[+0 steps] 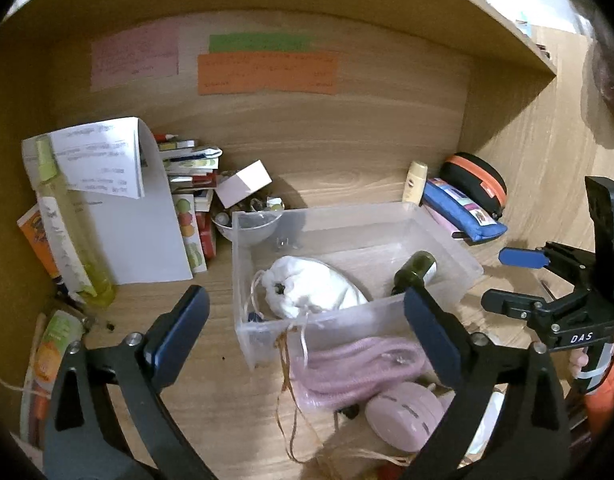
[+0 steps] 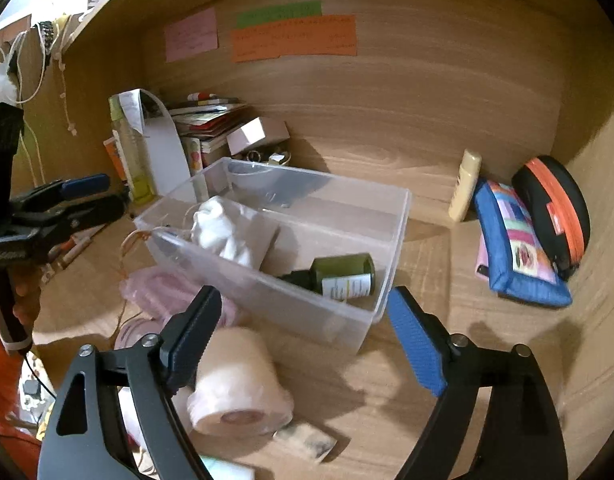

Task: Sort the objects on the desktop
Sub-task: 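Release the card package and move both grippers toward the red pouch and white container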

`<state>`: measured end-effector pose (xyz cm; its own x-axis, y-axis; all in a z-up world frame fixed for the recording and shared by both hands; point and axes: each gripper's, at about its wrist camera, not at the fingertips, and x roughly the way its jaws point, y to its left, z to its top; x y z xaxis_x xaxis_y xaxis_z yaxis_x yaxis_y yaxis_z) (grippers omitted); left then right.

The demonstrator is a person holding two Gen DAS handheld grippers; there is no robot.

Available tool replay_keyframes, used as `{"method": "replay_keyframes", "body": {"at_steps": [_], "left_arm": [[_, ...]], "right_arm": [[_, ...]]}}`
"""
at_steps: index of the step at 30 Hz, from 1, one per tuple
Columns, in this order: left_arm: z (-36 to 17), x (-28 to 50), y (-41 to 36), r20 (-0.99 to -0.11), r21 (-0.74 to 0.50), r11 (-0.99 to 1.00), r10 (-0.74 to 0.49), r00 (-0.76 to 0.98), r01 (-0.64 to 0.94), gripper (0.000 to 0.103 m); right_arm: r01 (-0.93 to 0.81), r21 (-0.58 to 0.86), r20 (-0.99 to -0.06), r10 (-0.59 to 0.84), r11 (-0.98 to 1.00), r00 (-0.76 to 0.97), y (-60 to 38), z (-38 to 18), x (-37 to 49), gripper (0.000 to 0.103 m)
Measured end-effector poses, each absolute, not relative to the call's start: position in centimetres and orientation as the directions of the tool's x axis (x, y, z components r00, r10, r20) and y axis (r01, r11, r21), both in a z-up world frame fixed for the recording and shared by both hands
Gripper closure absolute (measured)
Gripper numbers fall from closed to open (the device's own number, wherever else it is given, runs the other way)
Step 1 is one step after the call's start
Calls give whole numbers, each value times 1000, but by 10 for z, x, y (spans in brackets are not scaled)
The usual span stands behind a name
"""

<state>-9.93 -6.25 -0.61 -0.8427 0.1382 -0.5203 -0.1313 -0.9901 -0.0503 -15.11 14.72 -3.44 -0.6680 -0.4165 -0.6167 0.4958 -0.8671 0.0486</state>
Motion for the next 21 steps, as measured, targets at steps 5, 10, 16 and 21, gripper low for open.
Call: {"method": "replay_keyframes", "body": {"at_steps": [5, 10, 16, 21], "left_arm": [[-11, -77, -55, -539, -31, -989, 138, -831, -145, 4], [-21, -51, -52, -554, -28, -990, 131, -822, -139, 4], [-40, -25, -49, -585, -47, -990, 138, -800, -136, 4], [-58, -6, -41, -617, -46, -987, 152, -773, -156, 4]], "right_arm": [[484, 76, -610, -424, -872, -669, 157, -36, -130, 20], [464, 97, -595, -424, -881, -683, 168, -39, -104, 19], [432, 93, -591, -399, -897, -701, 176, -51, -75, 16], [427, 120, -595, -410, -896, -692, 178, -66, -56, 16]]}}
